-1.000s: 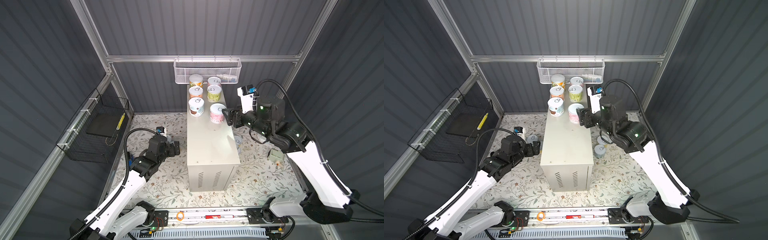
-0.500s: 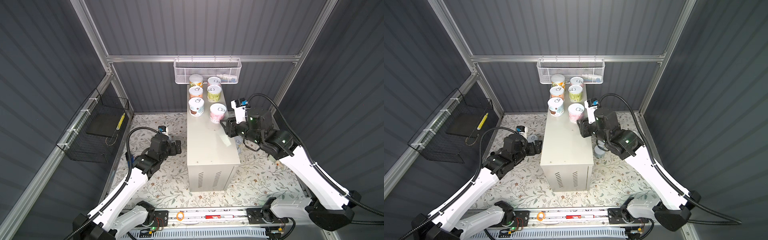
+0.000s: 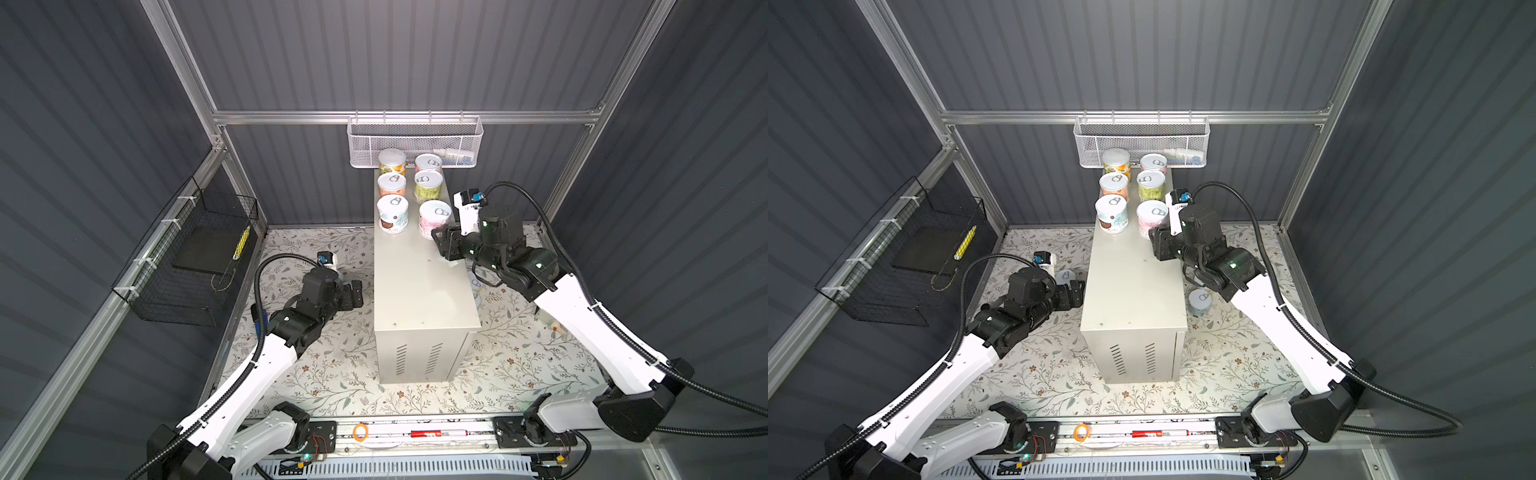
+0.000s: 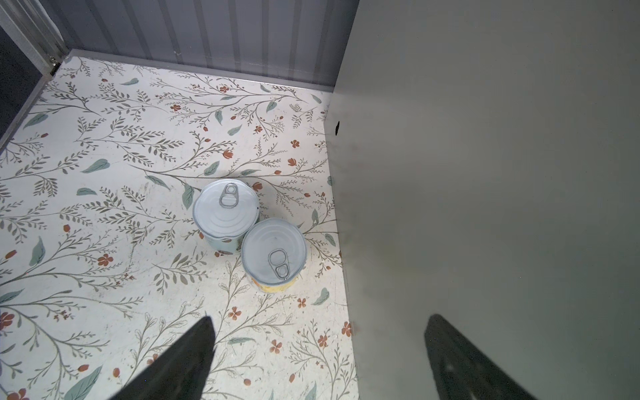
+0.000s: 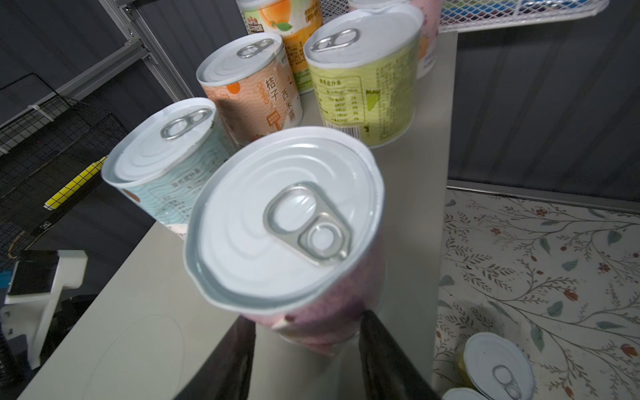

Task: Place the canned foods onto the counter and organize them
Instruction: 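Set the pink can beside the blue-labelled can and open the right gripper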

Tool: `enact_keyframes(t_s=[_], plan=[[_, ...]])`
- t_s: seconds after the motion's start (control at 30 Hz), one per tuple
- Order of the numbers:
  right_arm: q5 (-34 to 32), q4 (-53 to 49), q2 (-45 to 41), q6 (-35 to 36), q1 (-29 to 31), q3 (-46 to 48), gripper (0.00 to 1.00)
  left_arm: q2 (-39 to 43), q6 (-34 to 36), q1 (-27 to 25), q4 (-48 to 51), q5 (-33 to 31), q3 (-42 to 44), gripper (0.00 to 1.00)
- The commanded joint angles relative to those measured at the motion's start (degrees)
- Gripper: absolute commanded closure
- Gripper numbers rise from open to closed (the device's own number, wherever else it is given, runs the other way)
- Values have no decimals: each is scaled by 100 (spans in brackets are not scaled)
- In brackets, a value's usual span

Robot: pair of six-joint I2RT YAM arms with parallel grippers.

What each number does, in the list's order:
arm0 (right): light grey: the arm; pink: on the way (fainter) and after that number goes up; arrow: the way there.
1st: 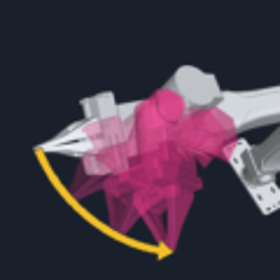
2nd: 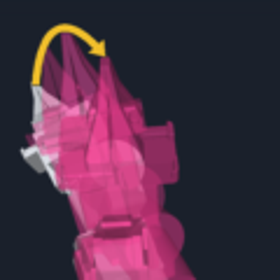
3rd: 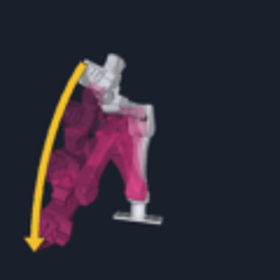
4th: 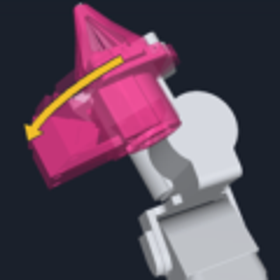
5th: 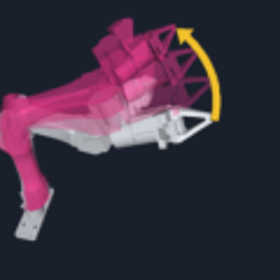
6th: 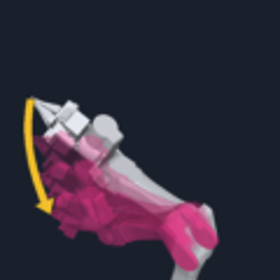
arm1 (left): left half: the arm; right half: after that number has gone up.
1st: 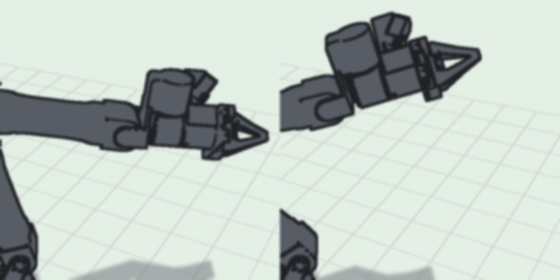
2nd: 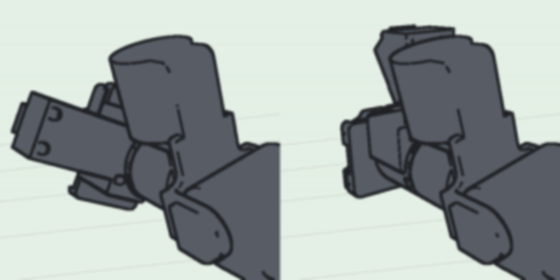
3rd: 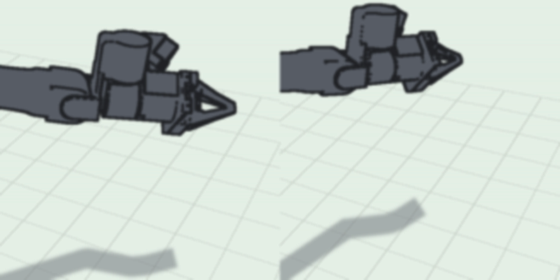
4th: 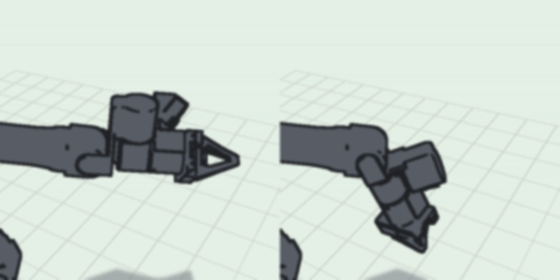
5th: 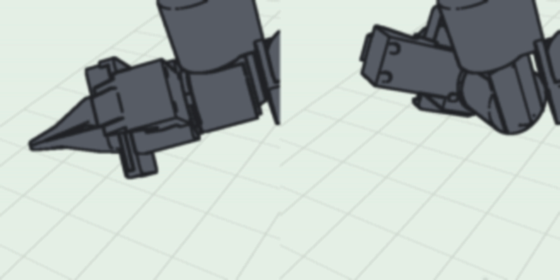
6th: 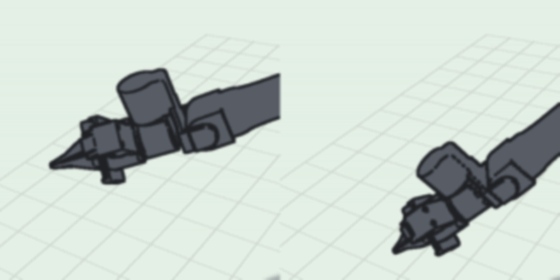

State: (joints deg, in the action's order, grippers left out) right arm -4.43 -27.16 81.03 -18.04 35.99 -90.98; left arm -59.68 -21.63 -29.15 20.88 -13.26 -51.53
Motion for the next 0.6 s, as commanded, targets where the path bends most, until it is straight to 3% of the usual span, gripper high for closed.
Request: enact_keyframes(t_s=[0.0,0.57], plan=[[117,153,195,-67,-69,-290,49,-46,97,49,-40,-9,-25,4],[173,162,538,-164,-311,-601,49,-246,154,76,-45,-126,-202,4]])
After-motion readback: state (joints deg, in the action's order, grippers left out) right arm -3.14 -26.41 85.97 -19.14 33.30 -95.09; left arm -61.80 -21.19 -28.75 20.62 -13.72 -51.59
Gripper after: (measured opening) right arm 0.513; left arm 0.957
